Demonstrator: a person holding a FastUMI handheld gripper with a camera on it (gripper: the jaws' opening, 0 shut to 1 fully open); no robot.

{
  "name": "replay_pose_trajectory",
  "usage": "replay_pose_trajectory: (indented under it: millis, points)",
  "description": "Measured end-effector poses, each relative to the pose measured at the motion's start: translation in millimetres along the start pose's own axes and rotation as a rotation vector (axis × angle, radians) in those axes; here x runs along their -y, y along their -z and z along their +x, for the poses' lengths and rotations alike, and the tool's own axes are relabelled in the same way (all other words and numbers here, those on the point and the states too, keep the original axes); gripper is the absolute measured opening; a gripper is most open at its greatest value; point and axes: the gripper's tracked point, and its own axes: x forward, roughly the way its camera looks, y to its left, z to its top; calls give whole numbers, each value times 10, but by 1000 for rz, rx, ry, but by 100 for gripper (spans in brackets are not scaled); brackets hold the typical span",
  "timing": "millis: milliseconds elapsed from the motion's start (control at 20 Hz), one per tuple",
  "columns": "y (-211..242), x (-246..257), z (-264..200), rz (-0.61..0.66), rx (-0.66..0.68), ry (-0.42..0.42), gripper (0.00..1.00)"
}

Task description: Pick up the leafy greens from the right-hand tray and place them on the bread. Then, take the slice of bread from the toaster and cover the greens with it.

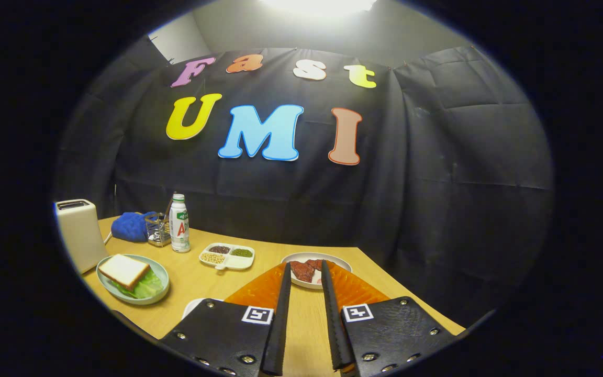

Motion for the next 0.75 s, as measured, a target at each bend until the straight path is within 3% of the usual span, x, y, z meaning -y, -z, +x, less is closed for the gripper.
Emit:
replay_pose_trajectory:
  millis: [300,450,500,550,750]
  points:
    - [176,731,1,56,-39,81,34]
    - [106,942,17,38,27,42,34]
    - [82,920,13,8,64,-40,34]
    - [92,959,7,-8,72,-69,34]
    - [235,1552,175,-87,67,-32,29]
